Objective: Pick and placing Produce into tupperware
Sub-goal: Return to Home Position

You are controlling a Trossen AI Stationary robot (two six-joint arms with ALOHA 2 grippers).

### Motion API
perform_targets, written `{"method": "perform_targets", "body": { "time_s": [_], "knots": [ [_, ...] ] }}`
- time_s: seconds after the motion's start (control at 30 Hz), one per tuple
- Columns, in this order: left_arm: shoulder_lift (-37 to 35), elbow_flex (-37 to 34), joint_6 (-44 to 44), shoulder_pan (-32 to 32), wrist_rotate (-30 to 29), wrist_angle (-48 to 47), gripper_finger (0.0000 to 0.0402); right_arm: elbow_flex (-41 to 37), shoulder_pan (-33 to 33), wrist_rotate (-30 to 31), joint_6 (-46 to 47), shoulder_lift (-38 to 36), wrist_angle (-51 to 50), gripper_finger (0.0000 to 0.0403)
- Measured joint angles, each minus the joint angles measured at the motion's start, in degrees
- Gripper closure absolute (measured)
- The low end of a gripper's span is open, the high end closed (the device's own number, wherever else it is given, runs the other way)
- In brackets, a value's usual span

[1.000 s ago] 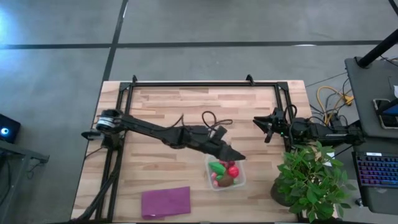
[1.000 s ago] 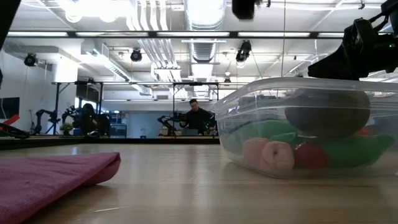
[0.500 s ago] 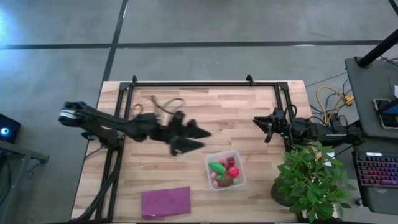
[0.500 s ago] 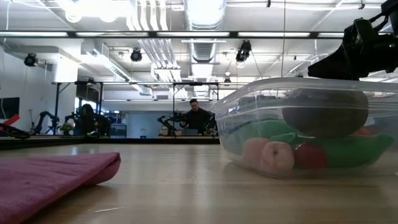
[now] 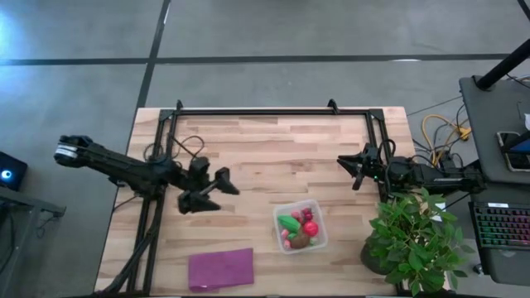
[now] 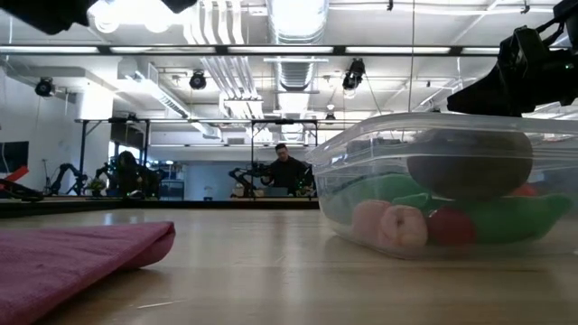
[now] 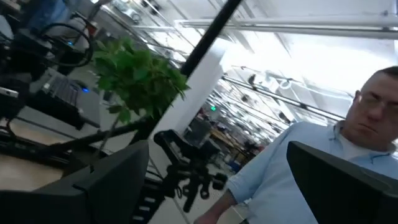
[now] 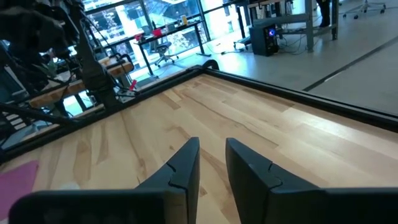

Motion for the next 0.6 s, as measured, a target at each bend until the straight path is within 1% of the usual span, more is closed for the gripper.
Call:
{"method": "perform_targets", "body": {
  "time_s": [0.13, 0.2, 0.27, 0.33, 0.4, 0.47, 0.6],
  "knots": [
    [-7.9, -3.83, 1.57, 0.61, 2.71, -1.33, 0.0035, 0.0, -0.01, 0.0, 0.0, 0.0, 0.0, 0.0332],
    [-12.34, -4.66, 3.3, 1.27, 2.64, -5.75, 0.0035, 0.0, -0.02, 0.0, 0.0, 0.0, 0.0, 0.033],
    [-16.87, -4.71, 5.25, 1.81, 0.31, -13.51, 0.0035, 0.0, 0.0, 0.0, 0.0, 0.0, 0.0, 0.0328],
    [-21.26, -4.33, 7.88, 1.95, -3.78, -22.88, 0.0035, 0.0, -0.02, 0.0, 0.0, 0.0, -0.01, 0.0325],
    [-25.04, -3.82, 10.12, 1.95, -8.44, -29.85, 0.0035, 0.02, 0.0, 0.0, 0.0, 0.0, 0.0, 0.0323],
    [-28.03, -3.84, 12.02, 1.97, -11.35, -33.17, 0.0035, 0.0, -0.02, 0.0, 0.0, 0.0, 0.0, 0.0321],
    [-32.23, -4.78, 15.54, 1.95, -11.56, -36.12, 0.0035, 0.01, 0.0, 0.0, 0.0, 0.0, 0.0, 0.0323]
  ]
}}
